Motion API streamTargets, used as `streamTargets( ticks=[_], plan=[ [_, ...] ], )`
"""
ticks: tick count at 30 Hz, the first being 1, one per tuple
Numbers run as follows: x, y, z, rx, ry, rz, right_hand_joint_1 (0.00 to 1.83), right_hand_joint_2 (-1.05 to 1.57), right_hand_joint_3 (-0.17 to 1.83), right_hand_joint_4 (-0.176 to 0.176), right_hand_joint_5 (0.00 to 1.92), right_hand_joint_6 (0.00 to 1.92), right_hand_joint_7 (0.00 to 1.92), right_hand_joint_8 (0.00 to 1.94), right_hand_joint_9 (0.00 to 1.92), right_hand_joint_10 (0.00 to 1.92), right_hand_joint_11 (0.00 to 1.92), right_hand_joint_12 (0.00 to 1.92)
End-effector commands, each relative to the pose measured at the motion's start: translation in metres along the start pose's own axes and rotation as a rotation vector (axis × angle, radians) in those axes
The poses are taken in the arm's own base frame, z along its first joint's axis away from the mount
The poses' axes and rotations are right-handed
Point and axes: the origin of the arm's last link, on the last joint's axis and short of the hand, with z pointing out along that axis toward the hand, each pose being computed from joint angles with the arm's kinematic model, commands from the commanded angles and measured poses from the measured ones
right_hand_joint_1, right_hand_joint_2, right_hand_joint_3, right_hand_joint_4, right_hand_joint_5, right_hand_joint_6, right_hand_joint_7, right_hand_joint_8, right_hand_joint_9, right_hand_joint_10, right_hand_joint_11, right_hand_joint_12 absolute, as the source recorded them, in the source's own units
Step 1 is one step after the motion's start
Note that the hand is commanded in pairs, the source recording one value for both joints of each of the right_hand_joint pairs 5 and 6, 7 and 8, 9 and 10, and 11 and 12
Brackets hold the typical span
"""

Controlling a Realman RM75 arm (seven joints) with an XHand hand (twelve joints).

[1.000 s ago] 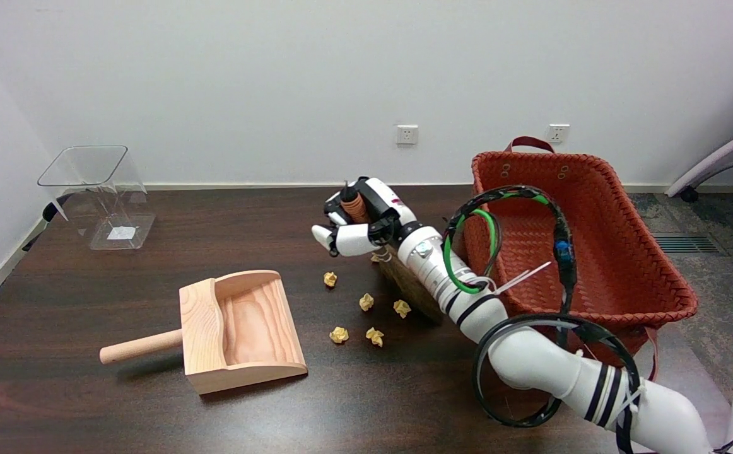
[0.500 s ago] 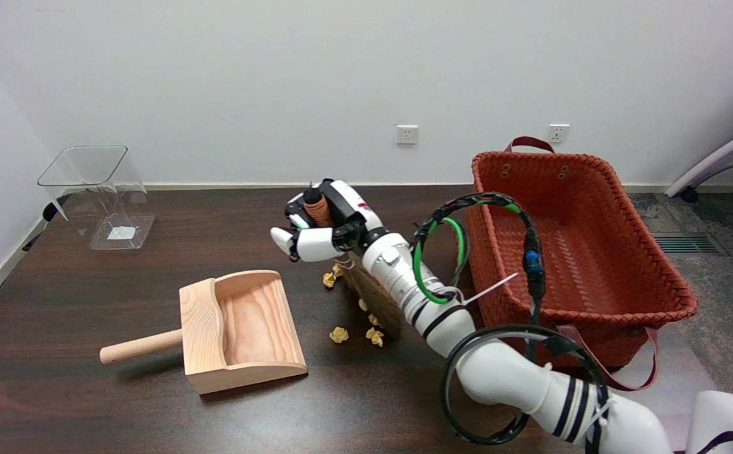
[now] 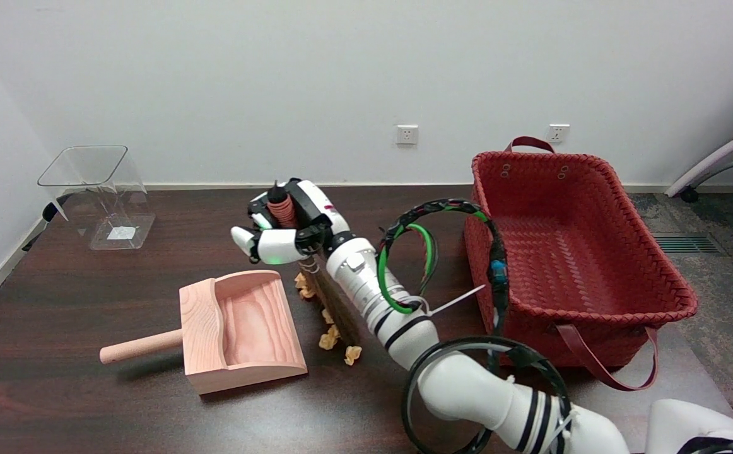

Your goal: Sweep the paper balls into the dustpan.

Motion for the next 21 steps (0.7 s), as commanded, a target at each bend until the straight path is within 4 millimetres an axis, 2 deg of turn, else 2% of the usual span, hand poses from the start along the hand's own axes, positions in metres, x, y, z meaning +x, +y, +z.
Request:
streamTargets(
  ticks=[1, 10, 21],
  plan=[
    [-0.047, -0.015, 0.009, 0.023, -0.026, 0.039, 1.50, 0.92, 0.68, 0.000, 1.92, 1.92, 1.92, 1.92, 1.92, 1.92, 1.92, 1.92],
    [-0.067, -0.018, 0.012, 0.003, -0.069, 0.098, 1.48, 0.97, 0.65, 0.000, 1.92, 1.92, 1.92, 1.92, 1.92, 1.92, 1.92, 1.92],
    [-0.074, -0.037, 0.018, 0.029, -0.105, 0.165, 1.47, 1.02, 0.59, 0.000, 1.92, 1.92, 1.92, 1.92, 1.92, 1.92, 1.92, 1.92]
  ],
)
